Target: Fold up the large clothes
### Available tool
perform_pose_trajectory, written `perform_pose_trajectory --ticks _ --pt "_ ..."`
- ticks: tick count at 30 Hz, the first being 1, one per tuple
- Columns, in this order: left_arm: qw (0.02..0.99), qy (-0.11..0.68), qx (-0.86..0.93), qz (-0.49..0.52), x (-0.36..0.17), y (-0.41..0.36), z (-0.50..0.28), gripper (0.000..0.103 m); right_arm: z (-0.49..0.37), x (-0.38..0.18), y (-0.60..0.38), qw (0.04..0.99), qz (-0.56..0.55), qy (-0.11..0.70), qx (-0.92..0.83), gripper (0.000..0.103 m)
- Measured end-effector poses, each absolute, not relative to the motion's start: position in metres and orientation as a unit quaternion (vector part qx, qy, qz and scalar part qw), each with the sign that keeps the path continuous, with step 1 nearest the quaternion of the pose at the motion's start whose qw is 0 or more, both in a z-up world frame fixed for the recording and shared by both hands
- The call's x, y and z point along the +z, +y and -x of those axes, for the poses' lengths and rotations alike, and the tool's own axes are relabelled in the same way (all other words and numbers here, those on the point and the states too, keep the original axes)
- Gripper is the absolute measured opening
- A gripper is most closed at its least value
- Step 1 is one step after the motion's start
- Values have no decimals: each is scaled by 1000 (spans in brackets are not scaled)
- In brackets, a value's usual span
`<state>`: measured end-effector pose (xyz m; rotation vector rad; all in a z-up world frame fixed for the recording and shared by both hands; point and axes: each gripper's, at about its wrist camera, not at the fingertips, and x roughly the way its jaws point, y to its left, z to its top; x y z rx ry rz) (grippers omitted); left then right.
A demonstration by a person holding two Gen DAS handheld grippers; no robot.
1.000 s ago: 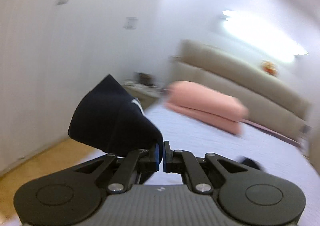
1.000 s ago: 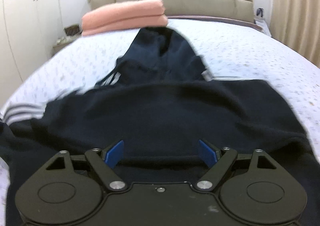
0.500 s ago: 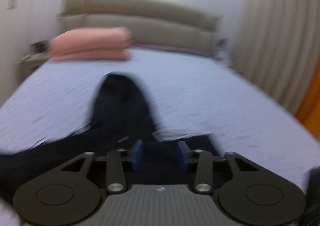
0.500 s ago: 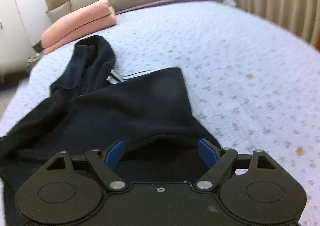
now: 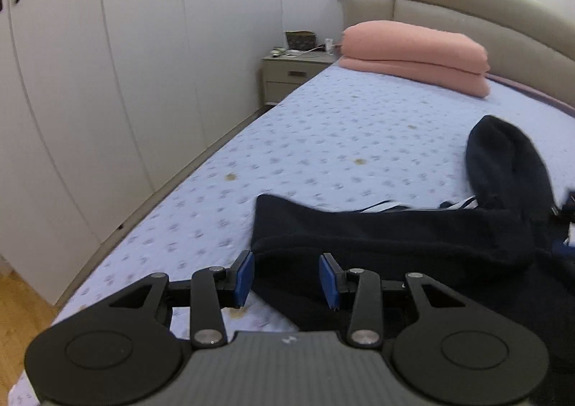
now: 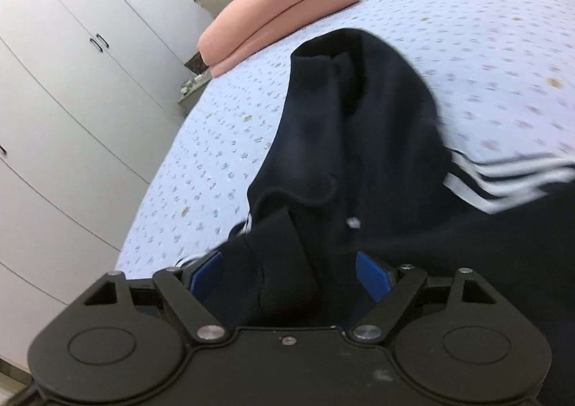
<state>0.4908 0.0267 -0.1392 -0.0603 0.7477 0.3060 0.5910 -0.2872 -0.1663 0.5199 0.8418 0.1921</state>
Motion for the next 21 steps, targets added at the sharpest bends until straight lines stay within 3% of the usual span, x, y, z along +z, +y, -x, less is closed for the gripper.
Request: perform_pose_trajectory --ticks 2,3,4,5,11,16,18,21 --pt "917 371 148 22 -144 29 -485 42 -610 -180 -273 867 -225 437 87 91" --pt "916 372 149 19 -145 26 -481 42 -613 -187 -267 860 -215 451 100 67" --pt "915 373 150 18 -146 26 -479 42 -612 -189 -262 857 -202 460 116 19" --pt "915 374 149 20 -145 29 -468 42 -607 -184 -255 860 -183 458 127 9" --pt "919 360 158 34 -132 26 -461 42 -540 -93 -276 921 -124 334 156 7" --pt "930 337 138 47 -121 19 -479 42 -470 -25 -355 968 -78 236 32 7" --pt "932 339 117 52 -122 9 -492 42 -452 -25 -379 968 -67 241 -6 9" --pt "927 367 51 54 -138 -14 -517 45 -449 -64 -406 945 -87 314 -29 9"
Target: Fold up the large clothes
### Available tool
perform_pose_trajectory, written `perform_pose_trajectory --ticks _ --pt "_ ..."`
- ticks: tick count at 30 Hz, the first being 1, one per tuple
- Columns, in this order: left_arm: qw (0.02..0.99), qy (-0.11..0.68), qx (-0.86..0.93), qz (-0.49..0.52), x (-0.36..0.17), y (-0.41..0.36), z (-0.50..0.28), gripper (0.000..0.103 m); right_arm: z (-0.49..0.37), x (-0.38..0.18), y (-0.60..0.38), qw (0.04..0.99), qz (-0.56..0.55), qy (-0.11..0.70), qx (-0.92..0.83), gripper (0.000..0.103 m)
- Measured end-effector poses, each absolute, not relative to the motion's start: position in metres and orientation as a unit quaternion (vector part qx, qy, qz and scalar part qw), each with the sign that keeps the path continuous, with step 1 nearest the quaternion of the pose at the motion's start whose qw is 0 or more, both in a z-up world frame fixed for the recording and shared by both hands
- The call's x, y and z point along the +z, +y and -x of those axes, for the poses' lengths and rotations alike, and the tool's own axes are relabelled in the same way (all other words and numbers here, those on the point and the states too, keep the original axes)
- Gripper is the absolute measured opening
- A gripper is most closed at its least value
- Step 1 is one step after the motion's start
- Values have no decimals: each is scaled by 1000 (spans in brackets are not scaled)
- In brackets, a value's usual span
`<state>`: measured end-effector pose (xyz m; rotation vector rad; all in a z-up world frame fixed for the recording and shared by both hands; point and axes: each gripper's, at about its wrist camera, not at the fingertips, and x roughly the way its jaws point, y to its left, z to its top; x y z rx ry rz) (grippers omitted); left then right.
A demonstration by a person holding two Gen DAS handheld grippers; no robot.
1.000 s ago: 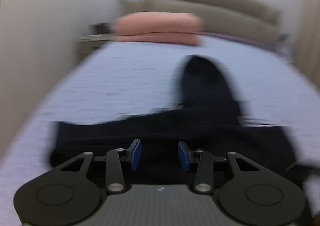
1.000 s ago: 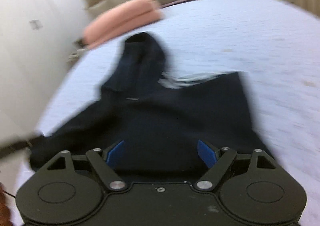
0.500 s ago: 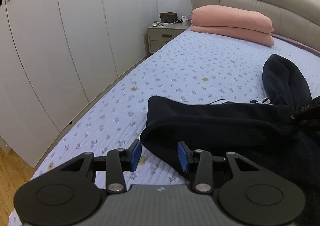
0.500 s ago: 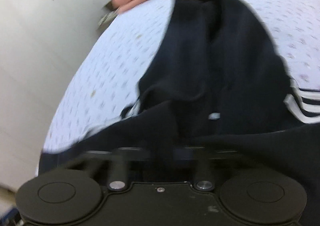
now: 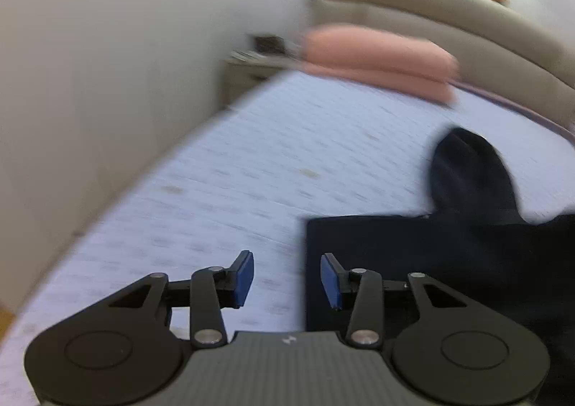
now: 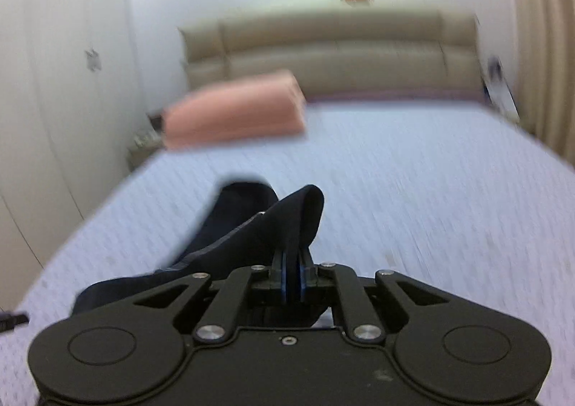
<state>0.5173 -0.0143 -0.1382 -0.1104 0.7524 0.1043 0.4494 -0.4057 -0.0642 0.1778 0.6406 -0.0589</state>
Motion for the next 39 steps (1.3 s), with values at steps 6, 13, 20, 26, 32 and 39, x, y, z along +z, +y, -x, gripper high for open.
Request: perform_pose_trajectory --ticks 6,13,20,26,32,39 --pt "893 445 8 -73 -205 -76 -548 42 -465 -165 -441 861 -99 483 -126 39" --pt "932 359 11 -43 -164 -78 -529 41 -438 -111 -427 924 -63 365 -93 41" --pt "904 425 -1 -43 -201 -92 -562 36 -483 -171 -389 906 13 417 -75 11" --pt "880 461 10 -112 -212 -107 -573 36 -486 -187 -412 882 -35 464 -81 8" --pt "912 407 -3 -46 -175 -95 -553 37 -455 -141 -398 914 11 402 -47 25" --pt "899 436 18 -44 -189 -82 -537 35 -439 -186 -402 873 13 487 -38 24"
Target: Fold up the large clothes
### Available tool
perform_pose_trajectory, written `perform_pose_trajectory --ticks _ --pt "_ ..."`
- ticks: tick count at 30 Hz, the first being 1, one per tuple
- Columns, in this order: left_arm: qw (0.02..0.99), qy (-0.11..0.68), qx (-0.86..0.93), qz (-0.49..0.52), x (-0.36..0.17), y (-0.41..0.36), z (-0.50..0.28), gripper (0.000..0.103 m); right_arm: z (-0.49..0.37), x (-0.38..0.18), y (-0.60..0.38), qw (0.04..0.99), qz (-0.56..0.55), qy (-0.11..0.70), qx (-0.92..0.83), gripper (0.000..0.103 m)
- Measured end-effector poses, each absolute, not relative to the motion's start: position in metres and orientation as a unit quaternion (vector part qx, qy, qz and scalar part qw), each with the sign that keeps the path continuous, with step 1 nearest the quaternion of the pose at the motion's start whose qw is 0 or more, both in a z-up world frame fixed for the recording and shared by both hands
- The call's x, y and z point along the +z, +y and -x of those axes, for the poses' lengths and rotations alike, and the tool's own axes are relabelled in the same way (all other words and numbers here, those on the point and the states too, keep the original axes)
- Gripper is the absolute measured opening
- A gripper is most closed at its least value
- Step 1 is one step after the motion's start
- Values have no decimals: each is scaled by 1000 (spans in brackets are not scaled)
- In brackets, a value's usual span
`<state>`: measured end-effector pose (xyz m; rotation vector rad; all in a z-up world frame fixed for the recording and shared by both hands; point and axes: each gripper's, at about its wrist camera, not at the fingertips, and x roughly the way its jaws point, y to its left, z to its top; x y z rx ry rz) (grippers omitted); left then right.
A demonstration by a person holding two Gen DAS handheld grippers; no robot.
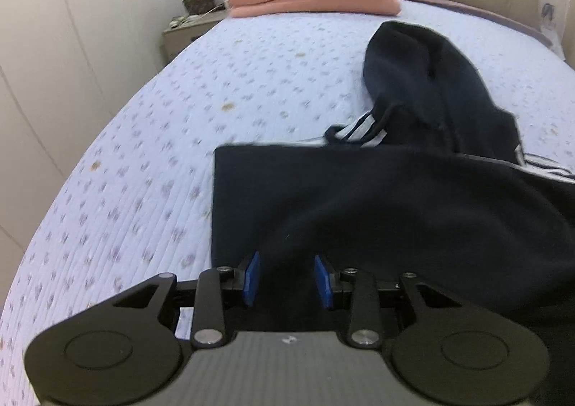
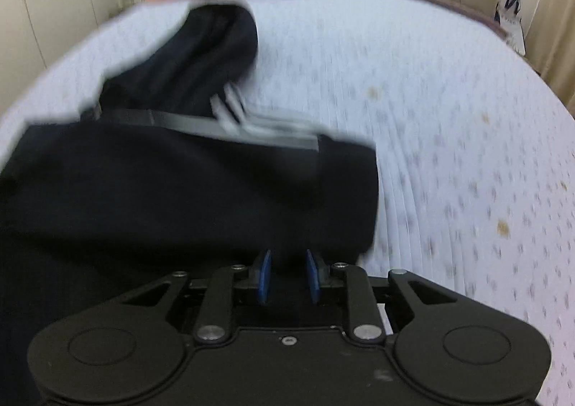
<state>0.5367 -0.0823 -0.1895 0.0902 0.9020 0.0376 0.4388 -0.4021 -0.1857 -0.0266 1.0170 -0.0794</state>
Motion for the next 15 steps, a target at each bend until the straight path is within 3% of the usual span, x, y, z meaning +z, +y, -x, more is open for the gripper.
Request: perform_pose_trajectory --ticks 5,8,10,15 --pt "914 405 3 -36 -173 -86 -541 35 -441 -180 -415 853 -28 521 -30 25" --pt "924 378 -35 -47 -157 -100 -564 35 -449 -146 -418 879 -43 475 -18 29" --pt "931 357 -57 -47 -147 -111 -586 37 -463 -126 -415 898 -40 438 -9 48" --pt "931 347 -107 -26 -138 -132 -661 51 -546 -109 -404 923 -68 378 14 60"
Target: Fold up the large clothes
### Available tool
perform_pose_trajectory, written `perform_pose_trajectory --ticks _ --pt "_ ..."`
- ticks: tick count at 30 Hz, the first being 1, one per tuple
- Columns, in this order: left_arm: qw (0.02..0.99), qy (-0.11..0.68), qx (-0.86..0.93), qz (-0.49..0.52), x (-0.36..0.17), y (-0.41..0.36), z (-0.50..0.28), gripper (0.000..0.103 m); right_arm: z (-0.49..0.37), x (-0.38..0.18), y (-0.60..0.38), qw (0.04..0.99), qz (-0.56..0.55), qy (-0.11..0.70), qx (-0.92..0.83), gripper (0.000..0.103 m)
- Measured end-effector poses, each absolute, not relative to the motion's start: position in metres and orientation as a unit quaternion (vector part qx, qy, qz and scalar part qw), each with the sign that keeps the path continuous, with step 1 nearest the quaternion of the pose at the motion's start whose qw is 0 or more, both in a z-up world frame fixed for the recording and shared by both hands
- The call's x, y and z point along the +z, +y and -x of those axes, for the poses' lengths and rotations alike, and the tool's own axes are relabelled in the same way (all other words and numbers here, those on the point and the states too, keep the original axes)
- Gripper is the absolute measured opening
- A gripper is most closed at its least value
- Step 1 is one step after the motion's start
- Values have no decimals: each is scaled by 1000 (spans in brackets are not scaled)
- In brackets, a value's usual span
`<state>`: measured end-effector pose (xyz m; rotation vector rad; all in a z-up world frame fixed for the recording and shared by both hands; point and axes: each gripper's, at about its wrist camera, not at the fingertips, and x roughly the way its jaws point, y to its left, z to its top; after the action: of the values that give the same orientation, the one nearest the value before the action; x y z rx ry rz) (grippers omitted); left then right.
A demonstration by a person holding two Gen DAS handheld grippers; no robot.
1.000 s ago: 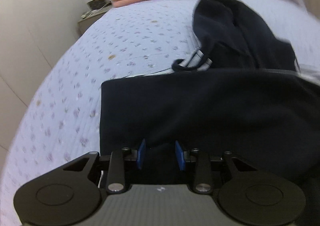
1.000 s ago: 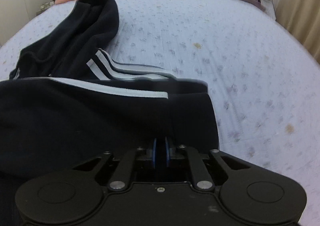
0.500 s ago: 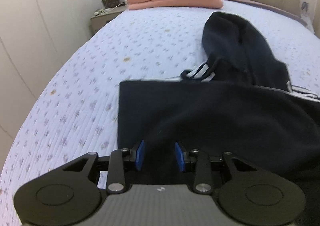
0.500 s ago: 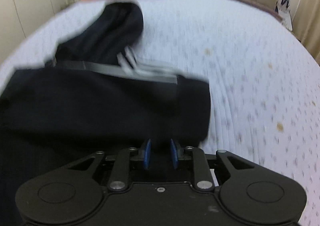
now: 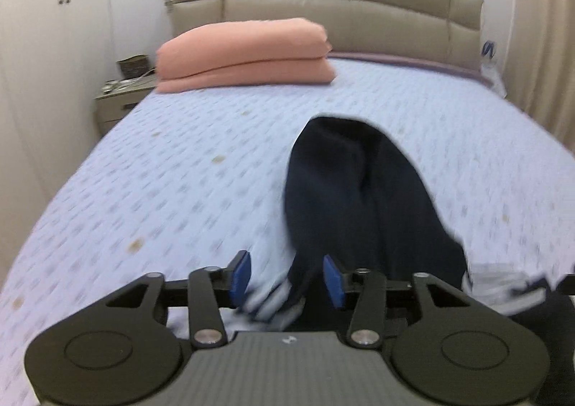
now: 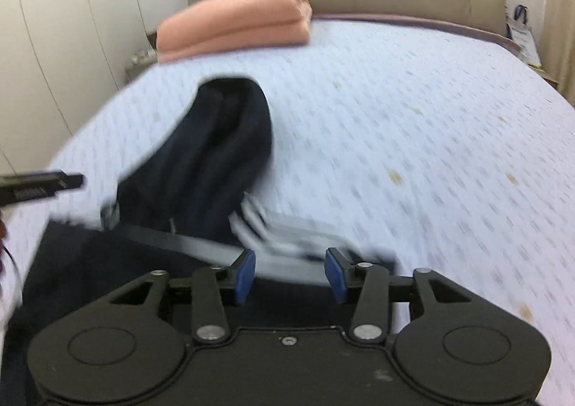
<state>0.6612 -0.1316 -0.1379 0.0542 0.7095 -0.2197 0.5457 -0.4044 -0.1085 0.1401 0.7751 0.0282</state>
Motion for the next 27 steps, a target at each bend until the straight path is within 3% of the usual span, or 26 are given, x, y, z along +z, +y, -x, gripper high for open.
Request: perform_pose_trajectory --ticks 1,3,4,11,19,20,21,22,23,27 --pt "928 353 -120 -21 -139 -135 -679 54 -565 -109 -402 928 -81 364 16 71" --pt "920 369 -133 -4 -146 -139 -715 62 -603 -112 -401 933 -108 344 17 83" --pt "915 380 -137 3 -153 -141 -733 65 -623 -115 -401 934 -123 336 18 83" --pt "885 435 -130 104 -203 -135 -835 65 -737 -150 -389 931 -137 338 23 83" --pt "823 488 -163 241 -253 -125 -891 61 -799 -188 -383 924 -127 360 20 82" --pt "825 483 -170 239 -253 -126 -892 49 -805 -192 -383 920 -130 368 21 80" --pt "825 481 -180 235 -254 -128 -893 35 -808 -193 -382 916 -131 377 26 65" --pt "822 481 -191 235 -254 -129 -893 10 -813 -196 -381 911 -129 391 39 24" --pt "821 480 -195 239 -254 -130 -893 9 -815 -197 -379 909 -124 396 50 8" --pt "850 428 -208 225 -231 -124 -872 7 -784 -171 -374 928 -106 350 73 7"
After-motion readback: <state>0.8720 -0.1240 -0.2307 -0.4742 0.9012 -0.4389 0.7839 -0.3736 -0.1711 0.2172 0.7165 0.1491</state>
